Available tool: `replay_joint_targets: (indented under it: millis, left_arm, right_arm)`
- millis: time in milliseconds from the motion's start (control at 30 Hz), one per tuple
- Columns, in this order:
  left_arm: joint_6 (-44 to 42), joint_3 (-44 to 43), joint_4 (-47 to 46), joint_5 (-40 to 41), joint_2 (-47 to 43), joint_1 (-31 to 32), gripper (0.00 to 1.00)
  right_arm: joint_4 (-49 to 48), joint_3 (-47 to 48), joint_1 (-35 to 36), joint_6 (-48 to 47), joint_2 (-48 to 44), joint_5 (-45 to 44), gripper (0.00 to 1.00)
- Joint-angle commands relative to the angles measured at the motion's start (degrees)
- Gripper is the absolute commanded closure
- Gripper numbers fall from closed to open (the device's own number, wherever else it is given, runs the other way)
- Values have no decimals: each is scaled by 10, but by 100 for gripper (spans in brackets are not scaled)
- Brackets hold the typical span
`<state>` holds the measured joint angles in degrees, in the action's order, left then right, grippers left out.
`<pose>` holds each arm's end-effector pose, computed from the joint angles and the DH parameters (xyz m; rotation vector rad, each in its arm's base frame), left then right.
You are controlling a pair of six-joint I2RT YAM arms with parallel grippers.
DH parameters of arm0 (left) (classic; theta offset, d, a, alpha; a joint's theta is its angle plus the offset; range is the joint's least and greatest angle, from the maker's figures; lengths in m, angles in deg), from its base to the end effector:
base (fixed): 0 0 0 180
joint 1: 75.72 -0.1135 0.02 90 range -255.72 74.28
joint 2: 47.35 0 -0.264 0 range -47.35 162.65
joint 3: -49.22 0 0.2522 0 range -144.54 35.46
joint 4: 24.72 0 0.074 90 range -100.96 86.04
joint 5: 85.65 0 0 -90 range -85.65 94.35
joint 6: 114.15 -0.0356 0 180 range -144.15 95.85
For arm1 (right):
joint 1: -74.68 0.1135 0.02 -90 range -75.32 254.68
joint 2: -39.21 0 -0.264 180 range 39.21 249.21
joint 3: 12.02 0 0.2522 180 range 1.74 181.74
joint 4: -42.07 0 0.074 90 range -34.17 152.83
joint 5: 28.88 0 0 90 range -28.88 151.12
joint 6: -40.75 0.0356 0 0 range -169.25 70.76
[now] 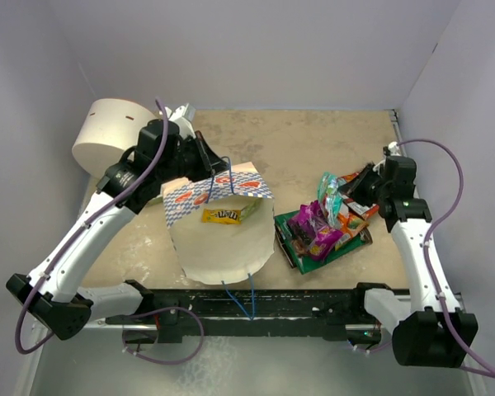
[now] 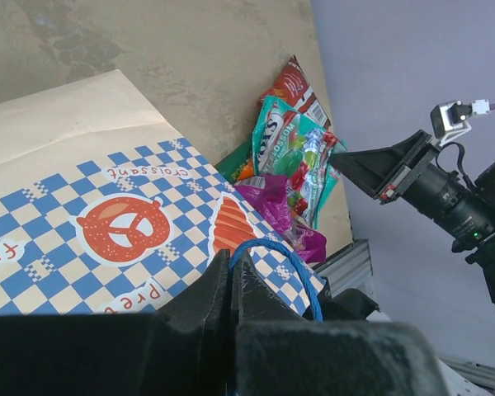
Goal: Take the snacks out of the paper bag
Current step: Place the snack at the center of the board.
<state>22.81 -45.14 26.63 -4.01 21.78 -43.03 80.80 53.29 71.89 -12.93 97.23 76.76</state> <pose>0.2094 -0.1405 0.4196 -0.1719 2.1714 -0.9909 0.2229 -0.0013 0.3130 0.5653 2.0875 0.6323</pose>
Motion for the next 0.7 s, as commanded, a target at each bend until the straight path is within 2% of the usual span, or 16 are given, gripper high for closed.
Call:
replay_joint_targets:
  millis: [0,300,500,667]
  left_arm:
    - [-15,-30,-30,-16,-4,-9,100]
    - [-14,-28,-30,-30,-2,-19,100]
    - [-13,-29,-33,-36,0,-20,100]
    - [-13,-27,-32,-35,-6,-20,100]
  right_arm:
    - [56,-27,-15,-13,-5,-52,100]
    - [94,-70,-28,-27,-1,-132,100]
    - [134,-58,-28,-12,52,-164,100]
    - [159,-52,-28,15,35,-213,90]
